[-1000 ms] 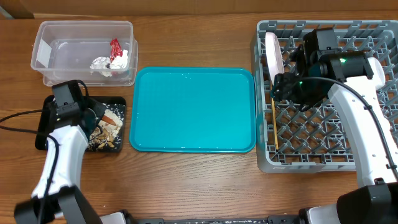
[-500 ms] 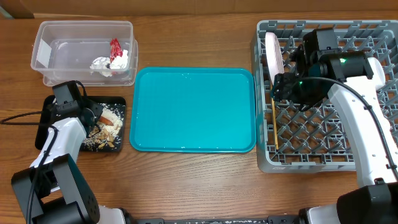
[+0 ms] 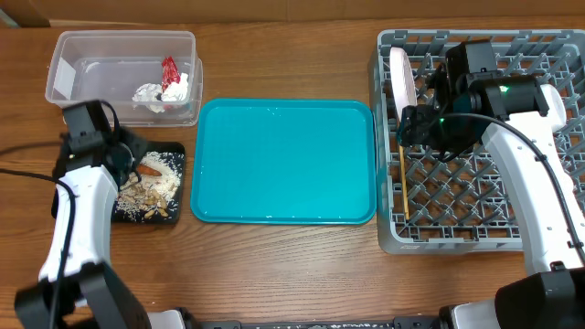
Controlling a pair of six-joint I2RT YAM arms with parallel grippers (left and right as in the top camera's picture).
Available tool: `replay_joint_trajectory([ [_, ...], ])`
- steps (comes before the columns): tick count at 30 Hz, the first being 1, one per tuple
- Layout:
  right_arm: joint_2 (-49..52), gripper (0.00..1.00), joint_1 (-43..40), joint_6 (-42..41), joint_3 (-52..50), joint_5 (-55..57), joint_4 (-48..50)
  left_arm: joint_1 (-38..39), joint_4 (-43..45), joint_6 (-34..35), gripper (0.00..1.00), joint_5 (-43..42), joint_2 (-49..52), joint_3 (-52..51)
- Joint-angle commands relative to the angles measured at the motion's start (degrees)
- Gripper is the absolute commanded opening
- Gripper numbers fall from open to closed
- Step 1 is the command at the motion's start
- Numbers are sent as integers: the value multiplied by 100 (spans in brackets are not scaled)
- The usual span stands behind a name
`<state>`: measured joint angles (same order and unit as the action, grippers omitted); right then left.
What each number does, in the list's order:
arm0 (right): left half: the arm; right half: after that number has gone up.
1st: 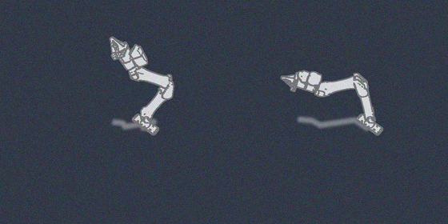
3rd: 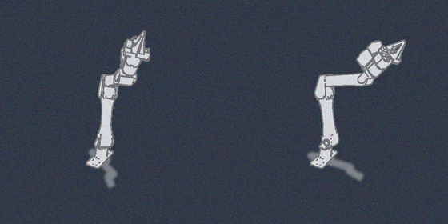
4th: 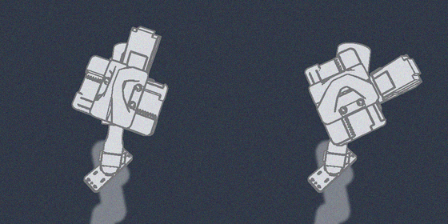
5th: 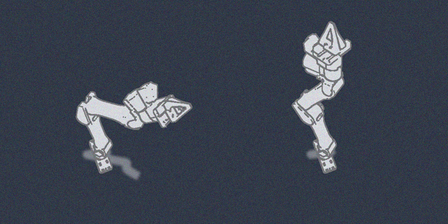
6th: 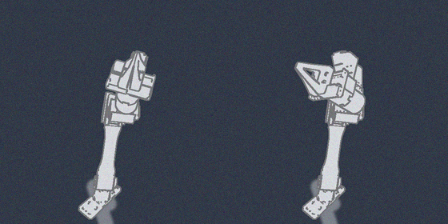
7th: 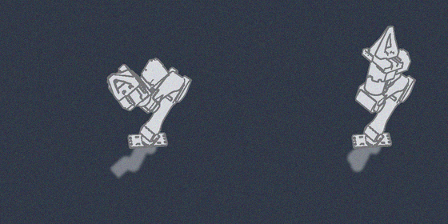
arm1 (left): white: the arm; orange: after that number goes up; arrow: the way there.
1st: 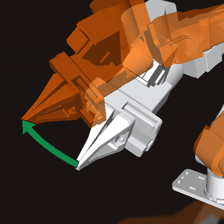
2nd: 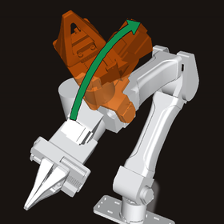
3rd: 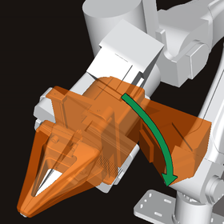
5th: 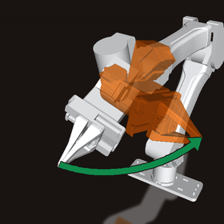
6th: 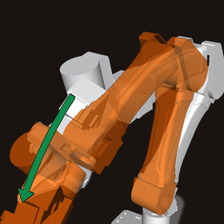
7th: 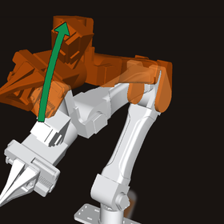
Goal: Sort waste into correct bins and load items into the dishwasher
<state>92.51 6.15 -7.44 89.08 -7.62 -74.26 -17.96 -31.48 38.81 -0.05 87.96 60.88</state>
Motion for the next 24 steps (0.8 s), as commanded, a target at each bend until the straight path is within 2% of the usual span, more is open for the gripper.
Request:
replay_joint_trajectory([
  [1,-149,81,17,20,28,-542,216,535,-282,-682,59,-315,-476,409],
  [4,-149,82,22,57,28,-1161,452,1154,-555,-1235,65,-319,-592,483],
  [6,-149,87,22,251,28,-1547,623,1620,-745,-1663,72,-321,-590,511],
  [8,-149,96,22,345,28,-1818,813,2083,-1200,-1985,76,-315,-584,586],
  [11,-149,98,20,343,28,-1637,857,2518,-2124,-2087,82,-315,-553,780],
  [13,-149,99,20,339,28,-1274,662,2627,-2861,-2085,87,-356,-546,944],
  [14,-149,99,20,278,28,-807,328,2594,-3554,-2087,89,-420,-546,1123],
  [17,-149,99,20,164,28,-284,-116,2507,-4531,-2087,89,-424,-549,1394],
  [21,-179,100,20,48,24,-195,-398,2468,-5117,-2090,92,-341,-645,1460],
  [24,-332,100,20,-221,-4,20,-372,2474,-5195,-2087,95,-83,-925,1392],
])
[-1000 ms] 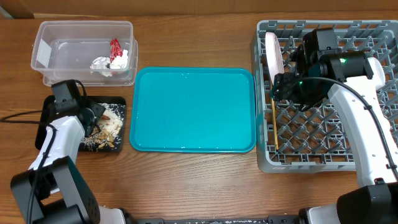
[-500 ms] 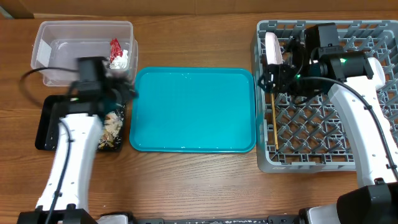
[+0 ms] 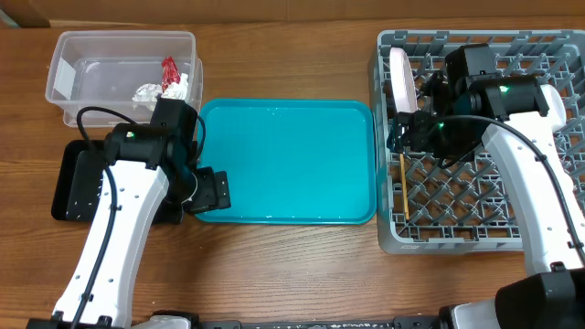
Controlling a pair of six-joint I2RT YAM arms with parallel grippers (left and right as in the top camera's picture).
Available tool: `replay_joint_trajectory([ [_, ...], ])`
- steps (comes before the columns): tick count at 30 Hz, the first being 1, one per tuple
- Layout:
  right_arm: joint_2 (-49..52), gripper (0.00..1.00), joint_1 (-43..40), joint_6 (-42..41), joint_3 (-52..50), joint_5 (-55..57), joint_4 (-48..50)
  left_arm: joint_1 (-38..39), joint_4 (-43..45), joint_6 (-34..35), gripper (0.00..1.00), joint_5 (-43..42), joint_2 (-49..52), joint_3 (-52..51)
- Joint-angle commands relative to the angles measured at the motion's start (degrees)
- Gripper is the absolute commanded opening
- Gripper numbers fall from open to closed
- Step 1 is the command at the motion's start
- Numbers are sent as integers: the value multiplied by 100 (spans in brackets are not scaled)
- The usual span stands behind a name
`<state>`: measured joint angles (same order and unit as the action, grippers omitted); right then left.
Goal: Sort waste into correct bins and load items into the dishwasher
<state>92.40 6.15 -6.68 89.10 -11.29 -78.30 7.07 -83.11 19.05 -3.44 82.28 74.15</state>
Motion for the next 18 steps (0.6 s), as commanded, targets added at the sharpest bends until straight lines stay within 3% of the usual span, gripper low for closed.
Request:
replay_joint_trajectory([
  [1,-404,100,20,-343,-33,468,76,-28,24,-111,96,363,-520,13],
  [8,-1862,100,20,-407,-968,662,879,-28,920,-282,100,402,-2229,-533],
  [14,-3908,100,20,-380,-2463,938,2013,-28,1834,-490,100,442,-4085,-1292],
  [18,-5108,100,20,-382,-3121,960,2356,-31,1987,-396,100,702,-4979,-1576],
])
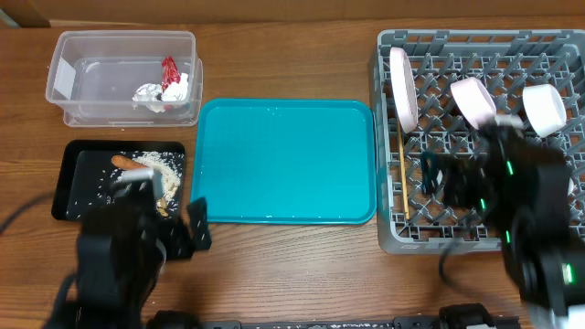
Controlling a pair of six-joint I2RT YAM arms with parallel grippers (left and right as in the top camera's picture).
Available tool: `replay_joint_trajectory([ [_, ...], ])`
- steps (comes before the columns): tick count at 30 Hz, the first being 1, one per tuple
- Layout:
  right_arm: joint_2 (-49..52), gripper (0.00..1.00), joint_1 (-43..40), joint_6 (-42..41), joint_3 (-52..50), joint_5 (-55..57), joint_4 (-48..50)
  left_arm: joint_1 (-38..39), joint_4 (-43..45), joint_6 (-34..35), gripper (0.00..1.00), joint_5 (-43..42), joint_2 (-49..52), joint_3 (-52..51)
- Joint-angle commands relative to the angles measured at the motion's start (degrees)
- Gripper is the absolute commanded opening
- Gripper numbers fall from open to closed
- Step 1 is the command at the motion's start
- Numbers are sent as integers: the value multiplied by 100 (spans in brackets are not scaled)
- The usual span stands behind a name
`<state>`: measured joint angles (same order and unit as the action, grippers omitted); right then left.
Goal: Sort waste into correct bins and load items into the dishwasher
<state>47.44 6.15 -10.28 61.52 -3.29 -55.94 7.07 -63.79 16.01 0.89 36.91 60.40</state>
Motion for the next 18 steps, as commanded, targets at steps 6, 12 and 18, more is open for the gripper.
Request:
replay_joint_trajectory([
  [6,-1314,100,20,-22,-479,173,-267,-28,24,-59,100,225,-844,-216],
  [12,-1276,100,20,-22,-483,173,-643,-28,-334,-59,100,225,-841,-216],
  [18,-1276,100,20,-22,-483,173,-656,-28,-616,-59,100,227,-841,-216],
])
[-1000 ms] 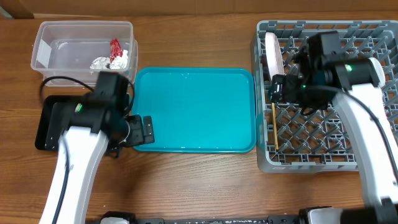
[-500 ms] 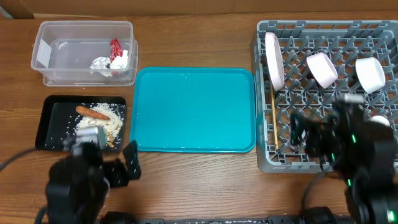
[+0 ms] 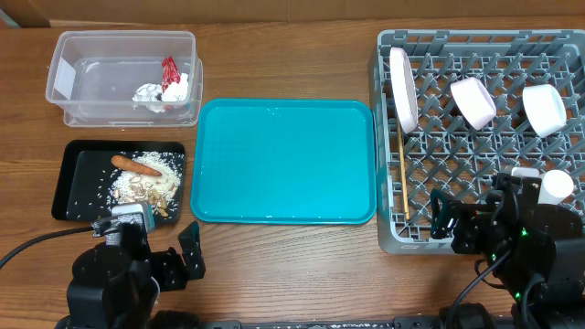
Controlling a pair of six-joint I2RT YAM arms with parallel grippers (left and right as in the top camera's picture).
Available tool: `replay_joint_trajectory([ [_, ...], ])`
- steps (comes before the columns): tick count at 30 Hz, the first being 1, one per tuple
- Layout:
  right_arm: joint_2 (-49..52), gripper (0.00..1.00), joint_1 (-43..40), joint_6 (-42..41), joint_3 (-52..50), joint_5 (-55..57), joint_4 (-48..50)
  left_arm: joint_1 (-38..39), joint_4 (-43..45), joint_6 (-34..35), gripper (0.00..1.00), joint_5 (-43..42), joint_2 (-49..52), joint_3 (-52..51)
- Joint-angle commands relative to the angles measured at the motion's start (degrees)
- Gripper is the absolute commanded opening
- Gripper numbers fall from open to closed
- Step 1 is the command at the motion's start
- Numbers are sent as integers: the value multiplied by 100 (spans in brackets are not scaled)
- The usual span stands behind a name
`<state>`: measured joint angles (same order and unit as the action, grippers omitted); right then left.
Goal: Sort waste into correct bins and load items into the dishwasher
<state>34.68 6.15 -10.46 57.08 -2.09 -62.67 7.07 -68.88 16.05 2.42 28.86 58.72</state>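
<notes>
The teal tray lies bare in the middle. A clear bin at the back left holds crumpled white paper and a red wrapper. The black tray carries a sausage-like piece, rice and scraps. In the grey dish rack stand a plate, two white cups and a chopstick. My left gripper sits open and empty near the front edge. My right gripper is open and empty over the rack's front.
A white round object shows at the rack's right side beside my right arm. My left arm is folded at the front left. Brown table surface lies in front of the teal tray.
Both arms have drawn a little further back toward the front edge. The left gripper sits lower and the right arm has settled. No object has moved.
First my left gripper was over the black food tray and my right gripper at the chopstick beside the plate. Then the left was at the teal tray's left edge. Then both arms were pulled back to the front, where they now rest with nothing held.
</notes>
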Motion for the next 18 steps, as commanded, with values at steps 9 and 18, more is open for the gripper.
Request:
replay_joint_trajectory([
  [9,-20,100,20,-2,-44,81,-101,-28,-345,-63,100,72,-37,-48],
  [18,-553,100,20,295,-566,92,673,-28,-343,-63,100,72,-37,-48],
])
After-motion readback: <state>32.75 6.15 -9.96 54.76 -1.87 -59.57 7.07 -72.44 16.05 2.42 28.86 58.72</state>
